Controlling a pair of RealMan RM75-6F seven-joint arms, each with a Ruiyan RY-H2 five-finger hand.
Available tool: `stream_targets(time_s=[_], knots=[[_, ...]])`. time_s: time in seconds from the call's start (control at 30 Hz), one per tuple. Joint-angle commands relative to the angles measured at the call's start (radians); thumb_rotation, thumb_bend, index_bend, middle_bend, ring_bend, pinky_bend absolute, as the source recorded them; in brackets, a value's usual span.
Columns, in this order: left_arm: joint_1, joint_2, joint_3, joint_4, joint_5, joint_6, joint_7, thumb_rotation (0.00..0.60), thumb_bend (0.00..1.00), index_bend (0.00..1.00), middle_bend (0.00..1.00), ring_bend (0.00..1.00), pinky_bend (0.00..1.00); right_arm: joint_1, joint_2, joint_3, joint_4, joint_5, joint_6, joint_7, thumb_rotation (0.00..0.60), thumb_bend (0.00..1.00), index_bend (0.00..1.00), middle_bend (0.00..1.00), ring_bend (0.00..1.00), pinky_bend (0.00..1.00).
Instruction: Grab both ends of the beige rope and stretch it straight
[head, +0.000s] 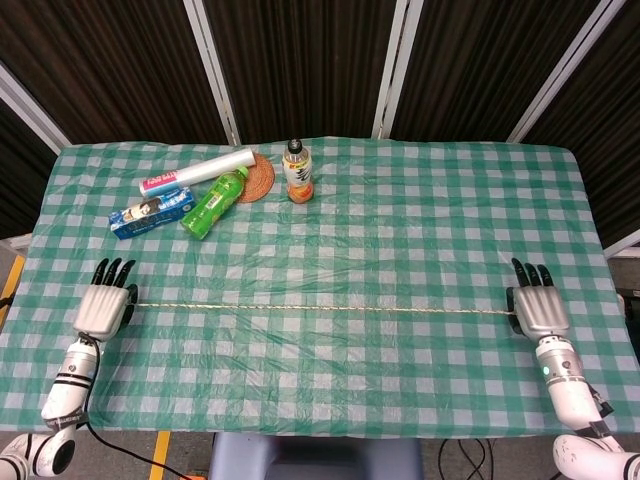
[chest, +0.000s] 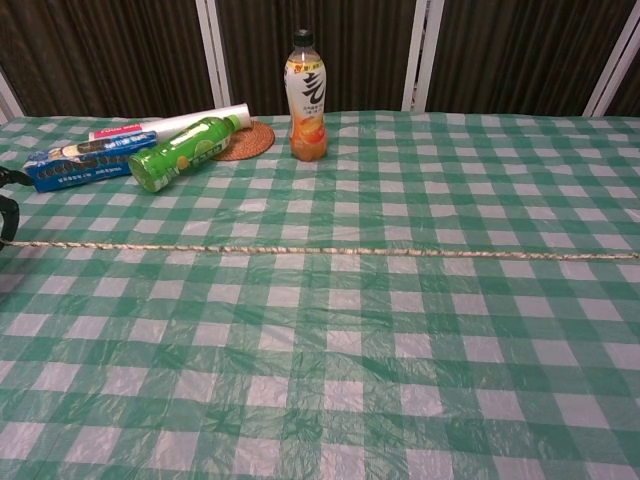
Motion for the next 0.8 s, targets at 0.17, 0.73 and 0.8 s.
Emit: stream_targets(time_s=[0.17,0.73,0.8], knots=[[-0.008,-0.033,0.015,0.041,0.009,-0.028,-0.007,0.6,0.47,0.61,0.08,0.0,0.04,-0.003,-0.039,-0.001,0.053,-0.003,-0.031,-0.004,0.6,0.57,0.75,0.08,0.0,0.0],[-0.019,-0.032,0.042,0.039,0.027,-0.092,-0.057,0.6,0.46,0.44,0.07,0.0,0.04,-0.006,-0.089,0.005,0.118,-0.009,-0.079,-0.013,0.6,0.57,0.7,0.08,0.0,0.0],[-0.02,-0.022,0.044,0.027,0.024,-0.104,-0.059,0.6,0.45,0.38,0.06,0.0,0.04,-0.007,-0.089,0.004,0.12,-0.008,-0.085,-0.017,0.6,0.57,0.67,0.08,0.0,0.0]])
